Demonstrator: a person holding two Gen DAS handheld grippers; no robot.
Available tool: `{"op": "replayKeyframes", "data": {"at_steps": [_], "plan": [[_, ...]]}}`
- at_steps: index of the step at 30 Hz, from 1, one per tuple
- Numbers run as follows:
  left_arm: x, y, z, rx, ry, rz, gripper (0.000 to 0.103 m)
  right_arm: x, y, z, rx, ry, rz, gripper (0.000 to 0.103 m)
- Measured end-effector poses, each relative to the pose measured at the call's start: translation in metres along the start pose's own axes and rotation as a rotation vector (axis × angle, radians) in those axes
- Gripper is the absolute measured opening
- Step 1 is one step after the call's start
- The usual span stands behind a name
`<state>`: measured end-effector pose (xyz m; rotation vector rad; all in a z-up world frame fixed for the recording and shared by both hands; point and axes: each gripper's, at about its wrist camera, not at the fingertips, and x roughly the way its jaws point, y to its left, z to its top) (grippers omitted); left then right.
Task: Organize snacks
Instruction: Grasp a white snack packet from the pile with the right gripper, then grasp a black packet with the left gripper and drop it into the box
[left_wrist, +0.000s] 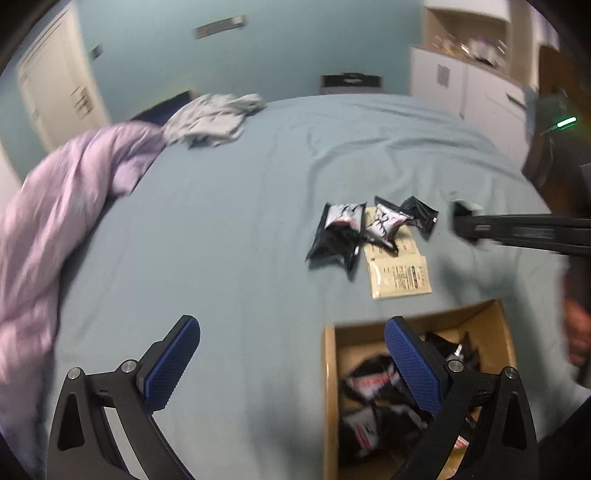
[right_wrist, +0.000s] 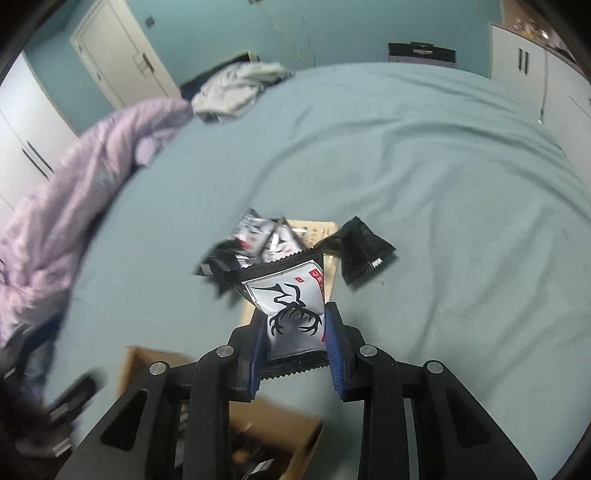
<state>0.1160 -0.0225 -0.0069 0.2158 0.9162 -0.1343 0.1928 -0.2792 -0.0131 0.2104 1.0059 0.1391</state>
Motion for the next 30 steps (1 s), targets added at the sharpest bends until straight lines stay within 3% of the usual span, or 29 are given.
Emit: {"op": "replayKeyframes", "data": {"at_steps": [3, 8, 15, 18, 19, 21, 22, 26, 30], "plan": [[0.021, -0.007, 0.029, 0.059, -0.007, 0.017, 0.102, -0.044, 0.004, -0.021, 0.012, -0.044, 0.019, 0.027], [0.078, -0.021, 0.07, 0.084, 0.075, 0.037, 0.102, -0.092, -0.01, -0.082, 0.09, -0.12, 0.043, 0.027], [0.147, -0.046, 0.084, 0.161, 0.246, -0.004, 0.098, -0.104, -0.022, -0.147, 0.205, -0.122, 0.059, 0.028], [0.162, -0.053, 0.08, 0.198, 0.283, 0.006, 0.086, -0.093, -0.019, -0.143, 0.176, -0.107, 0.023, 0.028], [0.164, -0.054, 0.078, 0.211, 0.29, 0.005, 0.077, -0.092, -0.019, -0.141, 0.171, -0.106, 0.018, 0.028], [0.17, -0.058, 0.073, 0.243, 0.325, -0.015, 0.05, -0.083, -0.013, -0.132, 0.16, -0.098, 0.005, 0.028], [0.171, -0.06, 0.07, 0.255, 0.334, -0.009, 0.049, -0.079, -0.012, -0.13, 0.153, -0.093, -0.01, 0.028], [0.16, -0.053, 0.07, 0.205, 0.34, -0.024, 0.025, -0.076, 0.002, -0.129, 0.122, -0.075, -0.057, 0.028], [0.133, -0.039, 0.07, 0.133, 0.309, -0.021, 0.022, -0.076, 0.006, -0.128, 0.111, -0.08, -0.077, 0.028]]}}
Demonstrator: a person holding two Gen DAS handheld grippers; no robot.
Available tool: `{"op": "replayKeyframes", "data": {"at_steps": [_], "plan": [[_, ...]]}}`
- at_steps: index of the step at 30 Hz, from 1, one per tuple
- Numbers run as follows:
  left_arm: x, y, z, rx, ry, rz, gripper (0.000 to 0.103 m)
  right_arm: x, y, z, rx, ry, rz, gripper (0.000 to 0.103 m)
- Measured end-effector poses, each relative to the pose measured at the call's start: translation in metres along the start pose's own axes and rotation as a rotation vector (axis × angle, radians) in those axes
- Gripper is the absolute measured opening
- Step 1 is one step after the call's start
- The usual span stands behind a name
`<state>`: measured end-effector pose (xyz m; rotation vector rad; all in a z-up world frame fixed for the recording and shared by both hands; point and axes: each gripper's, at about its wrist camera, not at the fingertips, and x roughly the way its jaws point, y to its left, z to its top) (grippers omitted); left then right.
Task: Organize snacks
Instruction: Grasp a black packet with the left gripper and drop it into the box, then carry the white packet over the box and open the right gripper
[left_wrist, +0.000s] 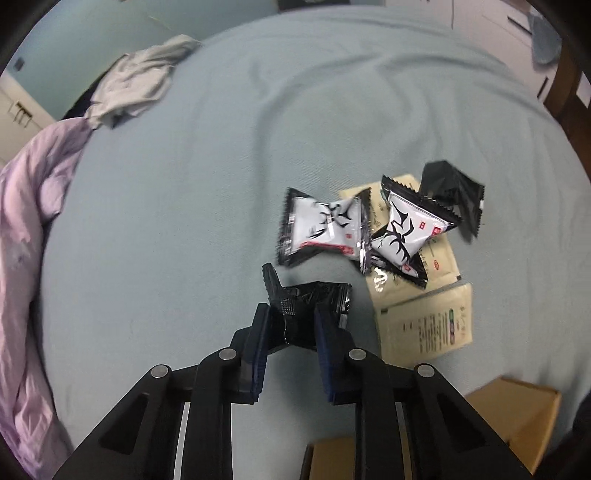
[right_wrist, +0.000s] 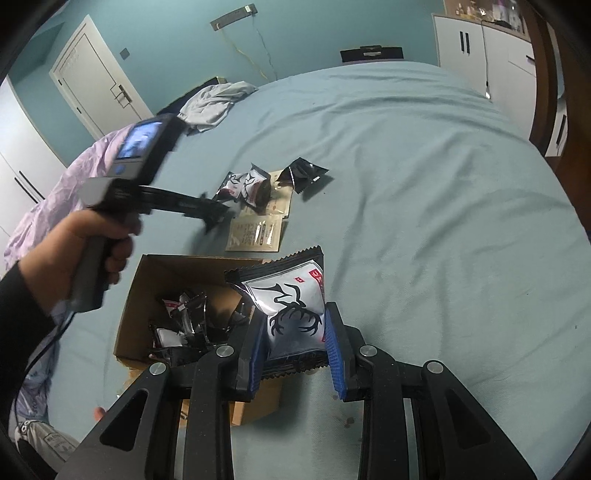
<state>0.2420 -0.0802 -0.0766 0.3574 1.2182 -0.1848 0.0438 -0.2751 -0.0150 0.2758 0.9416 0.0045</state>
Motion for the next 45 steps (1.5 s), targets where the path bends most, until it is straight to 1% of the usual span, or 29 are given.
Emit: {"op": "replayKeyframes", "data": {"at_steps": [4, 9, 11, 13, 17, 19, 20, 21, 23, 26, 29, 32, 34, 37, 39, 41, 42, 44, 45], "plan": [[-0.042, 0.007, -0.023, -0.015, -0.067, 0.004, 0.022, -0.001, 0.003, -0.001, 0.0, -0.004, -0.007, 0.028], [-0.104, 0.017, -0.063, -0.059, -0.137, -0.039, 0.022, -0.003, 0.01, -0.004, -0.022, -0.014, -0.043, 0.028], [-0.125, 0.017, -0.075, -0.058, -0.172, -0.056, 0.022, -0.008, 0.016, -0.006, -0.043, -0.027, -0.058, 0.028], [-0.141, 0.017, -0.089, -0.061, -0.207, -0.092, 0.022, -0.01, 0.019, -0.007, -0.054, -0.032, -0.056, 0.028], [-0.17, 0.004, -0.13, -0.087, -0.283, -0.182, 0.022, -0.01, 0.024, -0.01, -0.064, -0.031, -0.073, 0.028], [-0.172, -0.005, -0.151, -0.092, -0.314, -0.218, 0.022, -0.01, 0.027, -0.012, -0.08, -0.032, -0.094, 0.028], [-0.17, -0.009, -0.161, -0.087, -0.333, -0.222, 0.022, -0.009, 0.029, -0.013, -0.083, -0.03, -0.097, 0.028], [-0.165, -0.013, -0.167, -0.079, -0.334, -0.221, 0.022, -0.008, 0.029, -0.013, -0.084, -0.025, -0.097, 0.028], [-0.151, -0.02, -0.173, -0.066, -0.291, -0.219, 0.023, -0.006, 0.03, -0.014, -0.08, -0.014, -0.1, 0.028], [-0.143, -0.021, -0.178, -0.064, -0.277, -0.205, 0.023, -0.006, 0.027, -0.011, -0.057, -0.006, -0.1, 0.028], [-0.139, -0.019, -0.181, -0.077, -0.28, -0.227, 0.024, -0.004, 0.025, -0.009, -0.04, -0.005, -0.096, 0.028], [-0.133, -0.025, -0.183, -0.065, -0.274, -0.222, 0.025, 0.001, 0.028, -0.008, -0.055, 0.004, -0.111, 0.028], [-0.132, -0.029, -0.183, -0.044, -0.275, -0.216, 0.028, 0.005, 0.03, -0.008, -0.069, 0.009, -0.123, 0.028], [-0.131, -0.031, -0.181, -0.043, -0.28, -0.206, 0.028, 0.012, 0.031, -0.007, -0.081, 0.02, -0.132, 0.028], [-0.13, -0.032, -0.181, -0.042, -0.274, -0.206, 0.039, 0.015, 0.033, -0.006, -0.086, 0.024, -0.133, 0.028], [-0.132, -0.03, -0.181, -0.053, -0.281, -0.203, 0.065, 0.016, 0.033, -0.006, -0.086, 0.024, -0.13, 0.028], [-0.134, -0.028, -0.182, -0.064, -0.297, -0.2, 0.07, 0.015, 0.033, -0.006, -0.084, 0.023, -0.128, 0.027], [-0.14, -0.023, -0.181, -0.089, -0.324, -0.181, 0.082, 0.015, 0.033, -0.006, -0.083, 0.019, -0.123, 0.028], [-0.142, -0.019, -0.181, -0.103, -0.337, -0.155, 0.084, 0.014, 0.033, -0.007, -0.085, 0.018, -0.121, 0.028]]}}
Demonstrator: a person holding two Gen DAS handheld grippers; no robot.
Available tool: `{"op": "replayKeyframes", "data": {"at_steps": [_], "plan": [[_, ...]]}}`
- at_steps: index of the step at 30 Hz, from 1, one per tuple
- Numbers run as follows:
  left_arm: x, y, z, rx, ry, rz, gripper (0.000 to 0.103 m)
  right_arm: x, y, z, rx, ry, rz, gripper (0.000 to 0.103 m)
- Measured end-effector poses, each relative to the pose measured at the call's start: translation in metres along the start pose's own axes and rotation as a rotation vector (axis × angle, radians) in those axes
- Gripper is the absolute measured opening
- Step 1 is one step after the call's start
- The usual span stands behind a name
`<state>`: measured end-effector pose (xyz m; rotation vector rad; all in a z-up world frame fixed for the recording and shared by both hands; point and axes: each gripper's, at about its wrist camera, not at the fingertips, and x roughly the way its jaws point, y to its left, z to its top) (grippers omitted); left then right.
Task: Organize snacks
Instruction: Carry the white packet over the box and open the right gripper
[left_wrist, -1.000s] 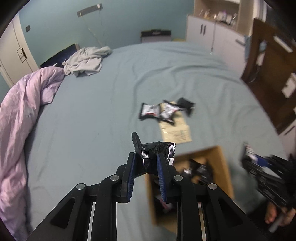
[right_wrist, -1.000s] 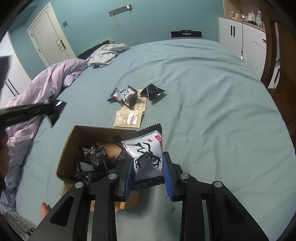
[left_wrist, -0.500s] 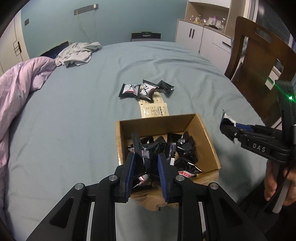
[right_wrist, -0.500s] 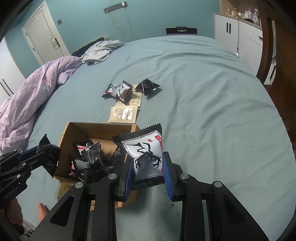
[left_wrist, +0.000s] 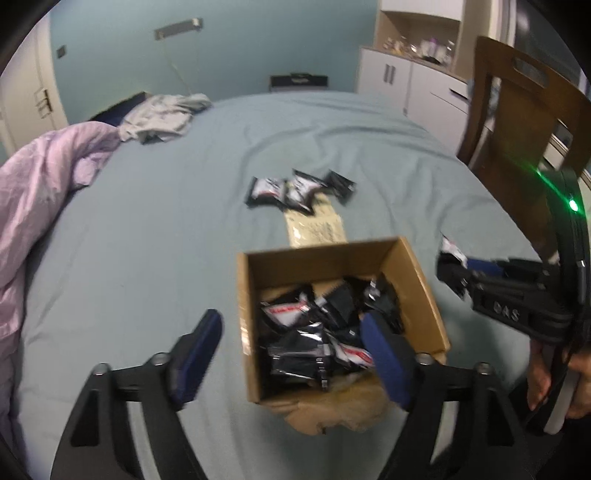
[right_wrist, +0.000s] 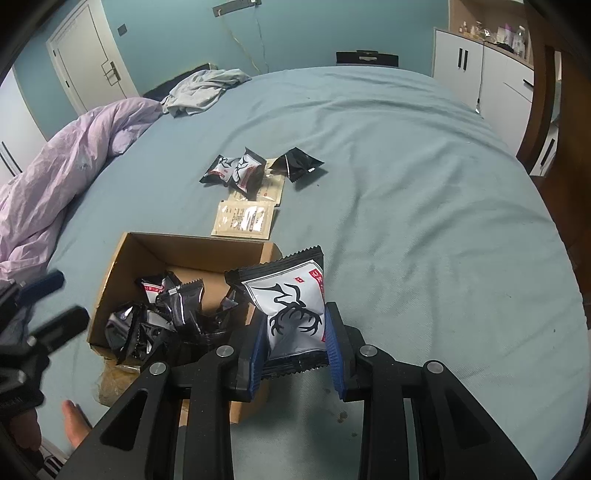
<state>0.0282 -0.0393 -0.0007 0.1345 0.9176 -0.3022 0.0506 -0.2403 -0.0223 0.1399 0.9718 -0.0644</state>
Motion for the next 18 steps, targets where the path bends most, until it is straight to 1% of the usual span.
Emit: {"op": "replayKeyframes", "data": {"at_steps": [3, 5, 6, 9, 13, 18], "plan": [[-0.003, 0.008, 0.002, -0.016, -0.022, 0.068, 0.085, -0.003, 0.004, -0.002, -0.024, -0.016, -0.007, 0.028], [-0.003, 0.014, 0.005, -0.032, -0.015, 0.085, 0.085, -0.006, 0.013, -0.005, -0.079, -0.049, -0.062, 0.028], [-0.003, 0.018, 0.005, -0.045, -0.01, 0.08, 0.085, -0.008, 0.019, -0.006, -0.111, -0.062, -0.072, 0.028], [-0.003, 0.029, 0.006, -0.091, -0.007, 0.092, 0.085, -0.011, 0.034, -0.014, -0.167, -0.067, -0.024, 0.028], [0.002, 0.038, 0.005, -0.113, 0.001, 0.143, 0.085, -0.013, 0.044, -0.022, -0.222, -0.057, 0.025, 0.028], [0.003, 0.041, 0.003, -0.118, 0.007, 0.157, 0.085, -0.007, 0.057, -0.028, -0.293, -0.032, 0.042, 0.028]]}}
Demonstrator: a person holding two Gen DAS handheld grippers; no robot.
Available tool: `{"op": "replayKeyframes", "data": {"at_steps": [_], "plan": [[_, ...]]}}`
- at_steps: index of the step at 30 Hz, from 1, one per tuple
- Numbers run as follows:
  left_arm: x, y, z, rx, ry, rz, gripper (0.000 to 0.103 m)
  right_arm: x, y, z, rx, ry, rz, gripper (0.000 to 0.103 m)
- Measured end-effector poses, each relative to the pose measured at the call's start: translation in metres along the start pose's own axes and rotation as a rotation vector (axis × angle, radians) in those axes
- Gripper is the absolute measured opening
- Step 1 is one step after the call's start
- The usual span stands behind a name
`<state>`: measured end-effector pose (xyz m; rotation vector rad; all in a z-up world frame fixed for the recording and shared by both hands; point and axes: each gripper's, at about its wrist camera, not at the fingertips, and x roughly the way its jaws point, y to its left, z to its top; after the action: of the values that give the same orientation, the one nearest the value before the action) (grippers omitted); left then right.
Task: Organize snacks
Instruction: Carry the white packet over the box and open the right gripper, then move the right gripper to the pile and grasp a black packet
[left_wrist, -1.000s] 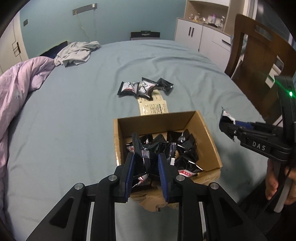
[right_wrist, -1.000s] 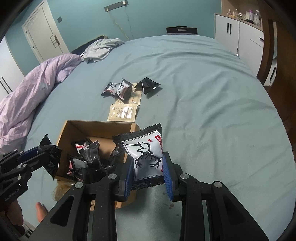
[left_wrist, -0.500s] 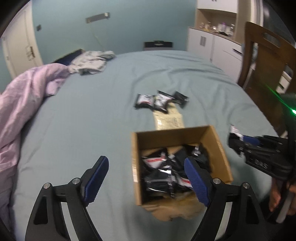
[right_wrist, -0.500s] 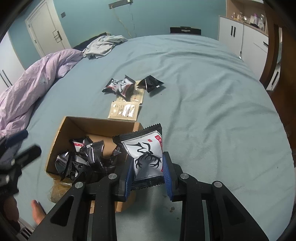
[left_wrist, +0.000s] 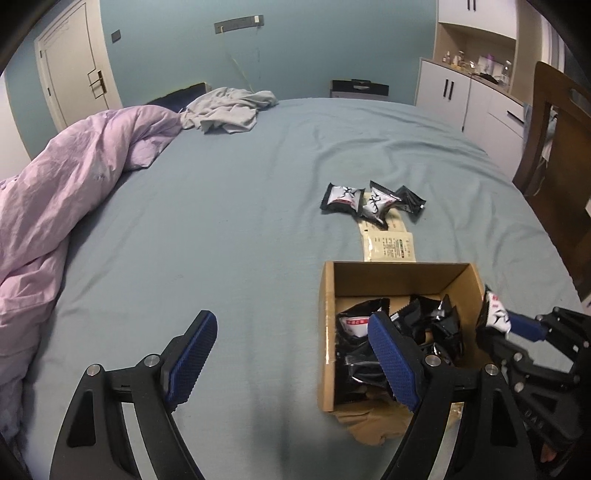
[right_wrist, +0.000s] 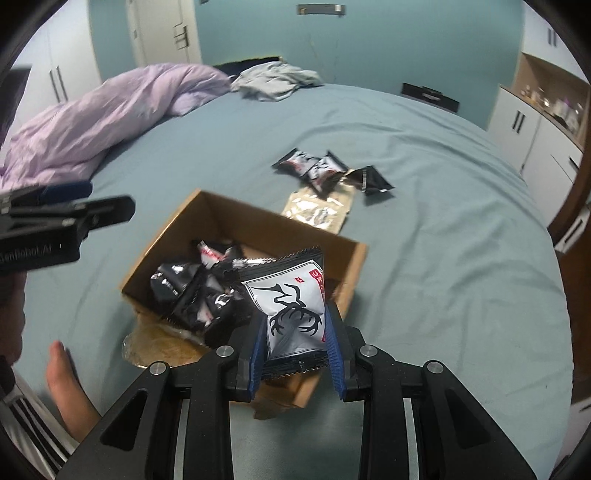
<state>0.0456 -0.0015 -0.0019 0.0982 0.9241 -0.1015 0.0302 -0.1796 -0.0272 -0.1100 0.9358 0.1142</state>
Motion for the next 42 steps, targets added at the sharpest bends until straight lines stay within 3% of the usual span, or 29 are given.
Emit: {"op": "replayKeyframes", "data": {"at_steps": [6, 13, 15, 17, 19, 25, 31, 42], "plan": [[0.005, -0.001, 0.0, -0.001, 0.02, 0.005, 0.085, 0.004, 0.004, 0.002, -0.028, 0.02, 0.036, 0.029], [0.002, -0.009, -0.001, 0.034, 0.01, 0.001, 0.085, 0.0, 0.003, 0.006, 0.012, 0.025, 0.137, 0.03], [0.002, -0.009, -0.001, 0.037, 0.006, 0.005, 0.085, -0.005, -0.004, 0.006, 0.061, 0.002, 0.19, 0.04], [0.001, -0.009, -0.002, 0.037, 0.005, 0.008, 0.085, -0.008, -0.016, 0.005, 0.143, -0.015, 0.247, 0.07], [0.0, -0.009, -0.002, 0.035, 0.005, 0.016, 0.085, -0.008, -0.025, 0.002, 0.198, -0.016, 0.259, 0.073], [-0.004, -0.005, -0.003, 0.025, -0.002, 0.028, 0.085, -0.025, -0.057, 0.002, 0.329, -0.049, 0.223, 0.073], [-0.005, -0.006, -0.003, 0.03, 0.001, 0.019, 0.085, -0.046, -0.094, 0.005, 0.373, -0.074, 0.077, 0.073], [-0.005, -0.014, 0.005, 0.056, -0.022, 0.027, 0.085, -0.019, -0.149, 0.041, 0.442, -0.014, 0.024, 0.073]]}}
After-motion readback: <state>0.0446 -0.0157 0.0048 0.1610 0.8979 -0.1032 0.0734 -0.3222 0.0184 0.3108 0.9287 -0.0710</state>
